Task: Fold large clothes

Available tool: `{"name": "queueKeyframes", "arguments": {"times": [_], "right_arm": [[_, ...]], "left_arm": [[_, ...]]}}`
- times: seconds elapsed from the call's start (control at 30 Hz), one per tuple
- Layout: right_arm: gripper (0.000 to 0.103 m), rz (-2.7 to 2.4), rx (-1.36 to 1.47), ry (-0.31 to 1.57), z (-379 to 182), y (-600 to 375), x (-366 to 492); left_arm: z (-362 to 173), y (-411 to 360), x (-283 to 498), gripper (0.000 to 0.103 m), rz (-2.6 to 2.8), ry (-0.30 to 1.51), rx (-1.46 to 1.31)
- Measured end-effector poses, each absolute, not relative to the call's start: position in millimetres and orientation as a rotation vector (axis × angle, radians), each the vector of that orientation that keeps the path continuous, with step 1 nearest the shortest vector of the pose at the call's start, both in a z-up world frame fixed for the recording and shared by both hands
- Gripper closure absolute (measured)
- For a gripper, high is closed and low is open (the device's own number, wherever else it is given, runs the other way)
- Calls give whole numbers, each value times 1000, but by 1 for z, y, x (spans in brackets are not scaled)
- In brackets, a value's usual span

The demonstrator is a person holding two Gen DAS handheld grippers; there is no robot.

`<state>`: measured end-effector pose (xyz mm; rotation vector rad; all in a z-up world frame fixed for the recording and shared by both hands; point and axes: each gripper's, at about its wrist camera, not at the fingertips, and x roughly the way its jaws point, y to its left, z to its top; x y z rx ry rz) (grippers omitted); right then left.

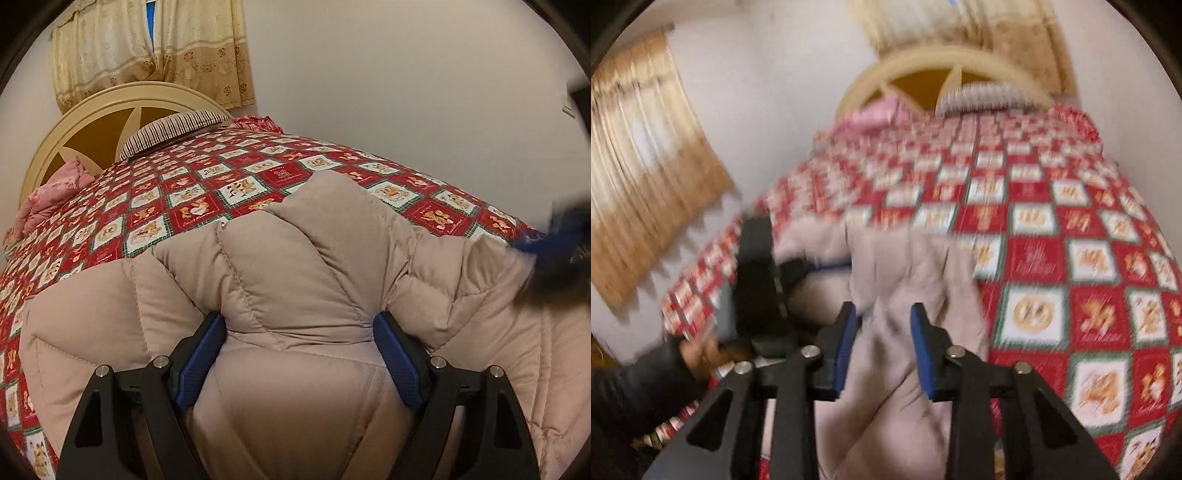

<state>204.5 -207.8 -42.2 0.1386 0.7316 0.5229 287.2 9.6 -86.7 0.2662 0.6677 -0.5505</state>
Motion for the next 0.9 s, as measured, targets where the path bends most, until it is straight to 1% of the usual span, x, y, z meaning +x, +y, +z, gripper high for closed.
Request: {"name": "queueKeyframes", "arguments": {"times": [0.07, 0.1, 0.17, 0.3, 0.5, 0.63, 0.77, 0.9], "right_arm": [[74, 470, 132, 801, -77, -201, 207], [77, 461, 165, 805, -90, -205, 208], [77, 457, 254, 780, -106, -218, 206], [77, 443, 315, 736, -129, -222, 202], [77, 461, 378, 721, -134, -222, 206], [77, 459, 369, 716, -132, -219, 204], [77, 458, 378, 705, -133, -221, 203], [77, 469, 399, 695, -134, -223, 203]], "left_arm": [[-87, 11, 289, 20, -554, 674, 260], [-87, 10, 290, 20, -554, 677, 262], [-88, 9, 291, 20, -551, 678, 268], [-91, 6, 289, 20, -536, 657, 291], [-92, -1, 285, 19, -485, 628, 333], [-79, 3, 275, 19, -431, 634, 346], [-56, 33, 256, 19, -306, 634, 226], [-49, 73, 242, 19, -114, 656, 63]]}}
